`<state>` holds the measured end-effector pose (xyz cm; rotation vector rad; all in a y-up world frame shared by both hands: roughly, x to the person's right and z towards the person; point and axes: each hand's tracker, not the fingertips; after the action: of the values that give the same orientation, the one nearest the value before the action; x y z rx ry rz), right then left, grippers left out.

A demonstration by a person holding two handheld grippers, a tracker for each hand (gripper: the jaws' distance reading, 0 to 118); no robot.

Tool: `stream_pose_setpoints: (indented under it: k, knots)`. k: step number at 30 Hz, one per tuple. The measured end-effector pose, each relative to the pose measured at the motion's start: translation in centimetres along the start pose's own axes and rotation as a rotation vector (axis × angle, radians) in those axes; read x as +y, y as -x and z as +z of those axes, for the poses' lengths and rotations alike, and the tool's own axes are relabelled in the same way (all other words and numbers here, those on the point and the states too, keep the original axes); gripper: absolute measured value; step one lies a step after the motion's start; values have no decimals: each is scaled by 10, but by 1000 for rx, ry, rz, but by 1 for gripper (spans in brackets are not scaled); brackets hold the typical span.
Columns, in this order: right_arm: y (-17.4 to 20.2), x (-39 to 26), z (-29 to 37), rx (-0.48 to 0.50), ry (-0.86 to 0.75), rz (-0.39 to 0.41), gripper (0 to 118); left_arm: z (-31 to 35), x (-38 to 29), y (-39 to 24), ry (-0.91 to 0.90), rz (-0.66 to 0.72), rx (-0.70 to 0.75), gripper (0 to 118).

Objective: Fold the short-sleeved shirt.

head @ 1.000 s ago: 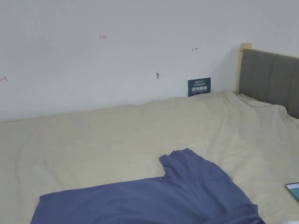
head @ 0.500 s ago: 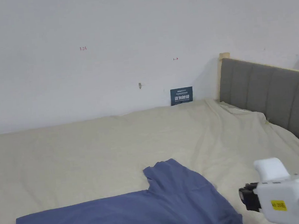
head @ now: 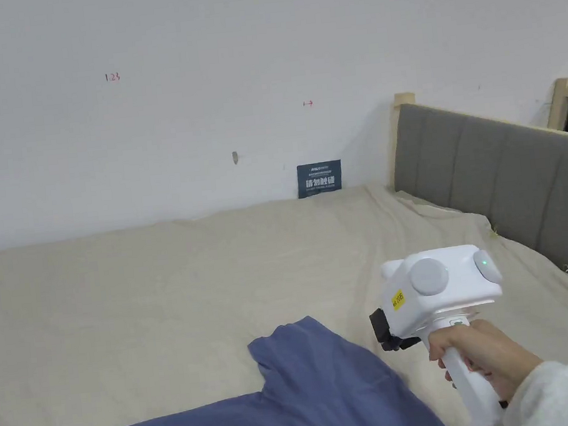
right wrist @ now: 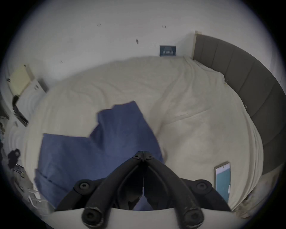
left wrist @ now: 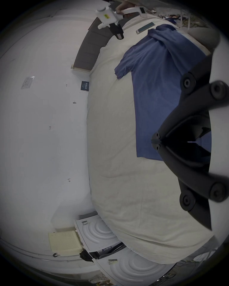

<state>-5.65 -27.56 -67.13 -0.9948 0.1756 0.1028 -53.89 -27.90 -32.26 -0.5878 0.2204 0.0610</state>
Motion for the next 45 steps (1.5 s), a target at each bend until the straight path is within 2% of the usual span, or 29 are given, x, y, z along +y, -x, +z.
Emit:
stream_pose_setpoints:
  k: [1, 2, 3, 4, 5, 7, 10, 12, 13, 15, 16, 17, 18, 19, 21, 24, 30, 31, 32, 34, 35, 37, 39, 45]
  knots:
    - [2, 7, -15, -28, 29, 17, 21, -6, 1, 1, 11, -8, 8, 0]
    - [1, 11, -34, 0, 58, 19, 61, -13, 1, 3, 16, -16, 14, 0]
    - [0, 16, -48, 44, 100, 5, 91, -18, 2, 4, 28, -20, 17, 0]
    - [-1, 19, -64, 78, 163, -24, 100, -24, 1, 6, 38, -21, 21, 0]
    - [-2, 22, -78, 93, 209, -54, 100, -30, 1, 8, 50, -23, 24, 0]
    - [5, 14, -81, 36, 201, -107, 100, -38, 0, 10, 65, -29, 32, 0]
    - [-2, 14, -101, 24, 181, -85, 100, -49, 0, 13, 75, -29, 42, 0]
    - [-4, 10, -110, 2, 229, -76, 100, -55, 0, 14, 84, -28, 41, 0]
    - [-5, 7, -110, 7, 235, -87, 98, -58, 0, 13, 86, -32, 42, 0]
    - [-7, 7, -106, -32, 195, -104, 79, -61, 2, 11, 89, -41, 42, 0]
    - [-8, 8, -102, -7, 198, -93, 67, -63, 1, 10, 89, -47, 40, 0]
    - [-7, 10, -98, 28, 201, -66, 44, -64, 2, 9, 91, -47, 41, 0]
    - [-7, 10, -95, 48, 200, -64, 10, -65, 3, 9, 92, -44, 39, 0]
    - [-2, 11, -89, 15, 192, -66, 0, -67, 3, 8, 93, -40, 33, 0]
    - [2, 11, -89, -11, 187, 29, 0, -68, 3, 7, 97, -34, 32, 0]
    - [6, 9, -73, -2, 184, -35, 0, -73, 8, 9, 108, -47, 26, 0]
    - [-5, 11, -69, 33, 166, -44, 0, -112, 29, 38, 213, -20, -53, 0]
    - [-6, 10, -69, 38, 163, -46, 0, -121, 34, 42, 230, -16, -36, 6]
    - [-6, 10, -69, 40, 162, -41, 0, -129, 38, 47, 259, -21, -48, 31]
    - [-3, 9, -68, 38, 160, -27, 0, -149, 43, 58, 287, -26, -56, 98]
    - [-1, 8, -68, 34, 156, -13, 0, -159, 43, 64, 297, -24, -53, 118]
    - [0, 6, -67, 30, 151, 8, 0, -170, 41, 73, 266, 31, -62, 116]
    - [5, 2, -63, 29, 152, 20, 0, -178, 44, 80, 309, 77, -46, 116]
    - [6, 4, -70, 30, 162, 21, 0, -219, 49, 75, 428, -43, -23, 116]
